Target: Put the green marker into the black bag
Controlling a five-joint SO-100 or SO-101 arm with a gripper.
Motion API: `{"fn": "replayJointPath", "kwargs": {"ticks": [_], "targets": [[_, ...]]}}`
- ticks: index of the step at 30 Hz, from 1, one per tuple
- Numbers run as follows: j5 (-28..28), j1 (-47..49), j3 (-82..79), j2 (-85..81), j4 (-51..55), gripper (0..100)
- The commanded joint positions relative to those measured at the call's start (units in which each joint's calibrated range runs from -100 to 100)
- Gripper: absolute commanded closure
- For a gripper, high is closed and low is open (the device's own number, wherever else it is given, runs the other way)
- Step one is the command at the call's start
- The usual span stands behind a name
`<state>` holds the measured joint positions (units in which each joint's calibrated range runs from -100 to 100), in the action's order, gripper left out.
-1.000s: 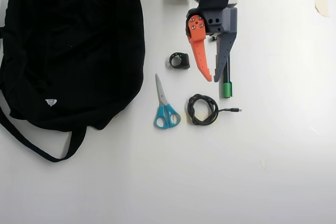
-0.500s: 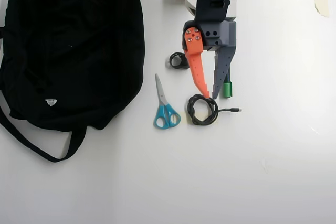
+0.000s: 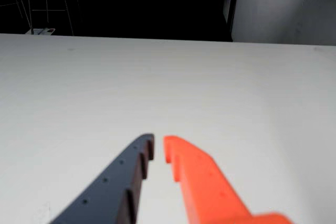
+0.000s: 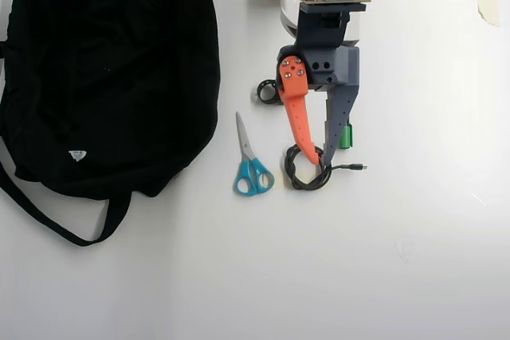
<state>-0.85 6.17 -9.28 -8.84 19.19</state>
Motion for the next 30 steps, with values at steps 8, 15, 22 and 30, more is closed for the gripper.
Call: {"fn": "replayJointPath", "kwargs": {"ticks": [8,15,22,30], "targets": [[0.5,-0.1,2.1,-1.0,-0.5,98],[0.6,0.1,1.7,-1.2,0.1,98],[0.2,0.1,2.4,-1.4,9.1,98],[0.1,0.7,2.4,-1.6,18.9,98]]}}
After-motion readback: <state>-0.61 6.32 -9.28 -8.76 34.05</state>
